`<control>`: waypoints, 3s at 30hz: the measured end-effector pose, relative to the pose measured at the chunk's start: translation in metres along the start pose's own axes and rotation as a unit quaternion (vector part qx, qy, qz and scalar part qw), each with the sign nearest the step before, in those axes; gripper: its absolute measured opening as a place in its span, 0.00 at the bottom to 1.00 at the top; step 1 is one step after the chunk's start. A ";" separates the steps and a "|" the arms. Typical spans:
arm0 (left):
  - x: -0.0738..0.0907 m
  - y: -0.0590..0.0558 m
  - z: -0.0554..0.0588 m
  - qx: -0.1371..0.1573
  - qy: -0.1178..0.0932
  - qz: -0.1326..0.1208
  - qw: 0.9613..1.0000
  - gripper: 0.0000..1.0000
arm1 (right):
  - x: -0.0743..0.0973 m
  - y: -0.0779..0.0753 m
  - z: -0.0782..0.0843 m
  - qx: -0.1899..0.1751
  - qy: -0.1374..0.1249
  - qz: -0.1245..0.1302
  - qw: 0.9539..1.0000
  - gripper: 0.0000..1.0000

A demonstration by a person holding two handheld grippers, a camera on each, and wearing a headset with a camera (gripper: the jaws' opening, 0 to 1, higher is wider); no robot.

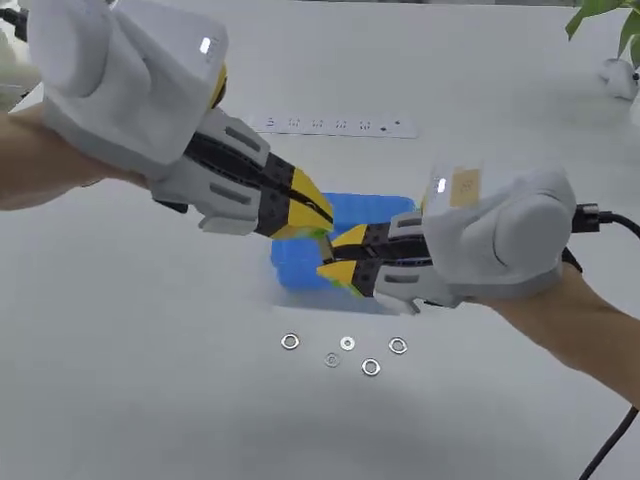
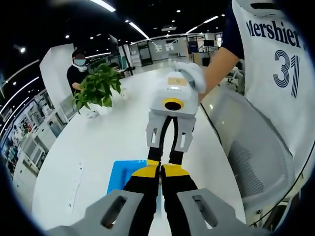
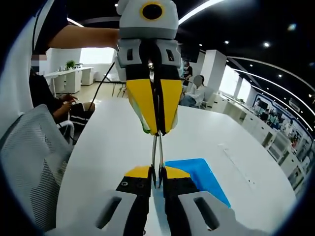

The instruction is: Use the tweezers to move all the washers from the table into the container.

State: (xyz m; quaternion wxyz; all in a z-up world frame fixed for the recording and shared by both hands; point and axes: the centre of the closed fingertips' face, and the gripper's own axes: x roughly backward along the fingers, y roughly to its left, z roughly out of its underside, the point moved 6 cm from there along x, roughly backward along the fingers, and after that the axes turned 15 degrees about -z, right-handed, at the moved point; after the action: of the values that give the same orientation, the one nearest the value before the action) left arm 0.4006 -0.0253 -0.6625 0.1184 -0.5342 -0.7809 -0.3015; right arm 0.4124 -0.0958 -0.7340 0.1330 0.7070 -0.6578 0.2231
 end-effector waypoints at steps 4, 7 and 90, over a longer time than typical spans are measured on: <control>-0.004 0.012 -0.003 -0.011 -0.002 0.000 1.000 0.05 | 0.004 -0.012 -0.001 0.004 -0.002 0.008 1.000 0.09; -0.009 0.018 -0.003 -0.015 -0.003 0.000 1.000 0.05 | 0.005 -0.020 0.001 0.006 -0.002 0.013 1.000 0.09; -0.086 0.057 0.067 0.046 0.025 0.012 0.999 0.06 | -0.031 -0.078 0.076 -0.043 0.033 0.000 0.999 0.11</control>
State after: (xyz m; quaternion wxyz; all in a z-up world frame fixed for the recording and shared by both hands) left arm 0.4960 -0.0365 -0.7396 0.1658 -0.5297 -0.7843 -0.2772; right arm 0.4996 -0.0977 -0.8071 0.1843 0.6928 -0.6623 0.2179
